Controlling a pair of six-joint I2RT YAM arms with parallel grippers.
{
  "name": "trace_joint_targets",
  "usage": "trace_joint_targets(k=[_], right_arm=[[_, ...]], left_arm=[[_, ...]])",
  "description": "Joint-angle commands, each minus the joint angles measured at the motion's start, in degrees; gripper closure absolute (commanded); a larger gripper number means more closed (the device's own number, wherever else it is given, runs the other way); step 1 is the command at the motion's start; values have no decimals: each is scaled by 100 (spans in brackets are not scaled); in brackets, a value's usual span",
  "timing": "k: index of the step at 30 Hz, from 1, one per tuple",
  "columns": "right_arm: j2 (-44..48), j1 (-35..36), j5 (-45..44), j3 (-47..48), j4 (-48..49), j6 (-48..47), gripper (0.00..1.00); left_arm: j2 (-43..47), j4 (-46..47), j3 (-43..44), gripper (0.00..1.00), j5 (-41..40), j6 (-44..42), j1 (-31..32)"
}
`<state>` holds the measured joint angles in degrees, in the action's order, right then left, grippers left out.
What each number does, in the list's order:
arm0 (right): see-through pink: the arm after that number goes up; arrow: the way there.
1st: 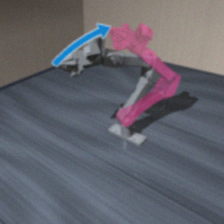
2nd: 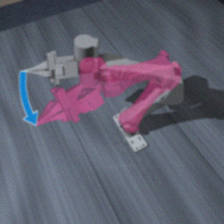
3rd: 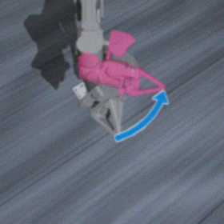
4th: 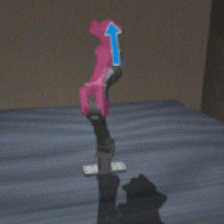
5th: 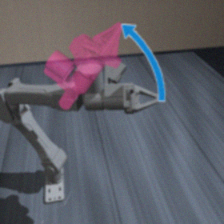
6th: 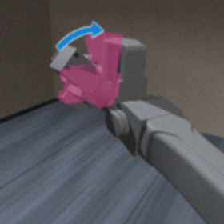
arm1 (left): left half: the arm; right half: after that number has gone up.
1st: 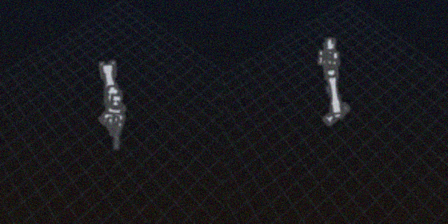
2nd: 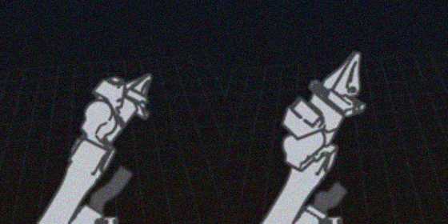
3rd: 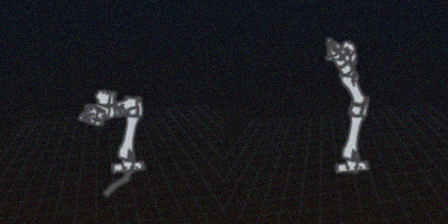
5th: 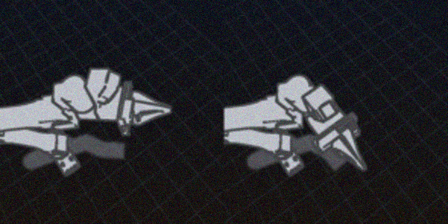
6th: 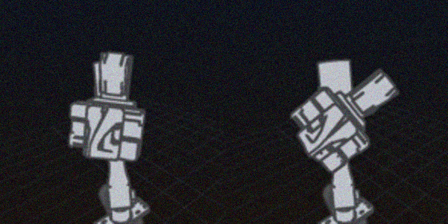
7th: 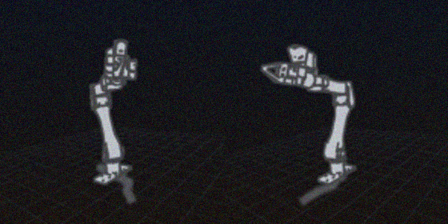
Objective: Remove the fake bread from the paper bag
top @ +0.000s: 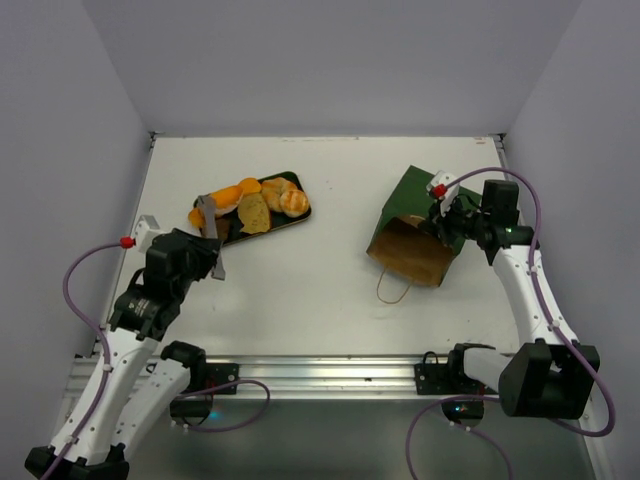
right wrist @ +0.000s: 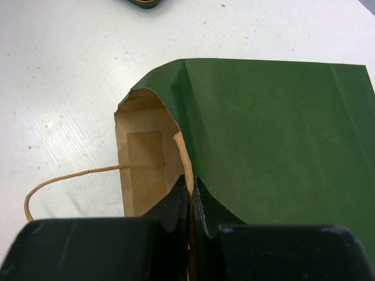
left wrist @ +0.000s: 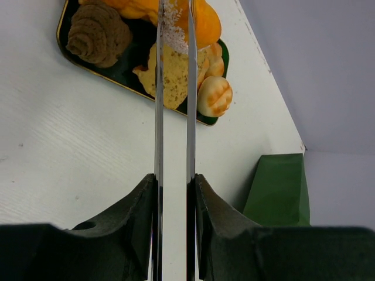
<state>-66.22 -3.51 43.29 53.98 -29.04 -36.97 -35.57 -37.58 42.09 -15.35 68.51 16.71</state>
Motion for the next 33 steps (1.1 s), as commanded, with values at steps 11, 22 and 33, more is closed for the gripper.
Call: trace_joint_targets(k=[11,22,33], right_arm=[[153,-18,250,-45,188,85,100],[205,-18,250,-54,188,76,100],[188,-18,259,-63,179,59,100]], left_arm=[[244,-311,-130,100,-222,619,-45],[253,294,-561,100,-363,1182,-45],[191,647,-482,100,-389,1349,-45]])
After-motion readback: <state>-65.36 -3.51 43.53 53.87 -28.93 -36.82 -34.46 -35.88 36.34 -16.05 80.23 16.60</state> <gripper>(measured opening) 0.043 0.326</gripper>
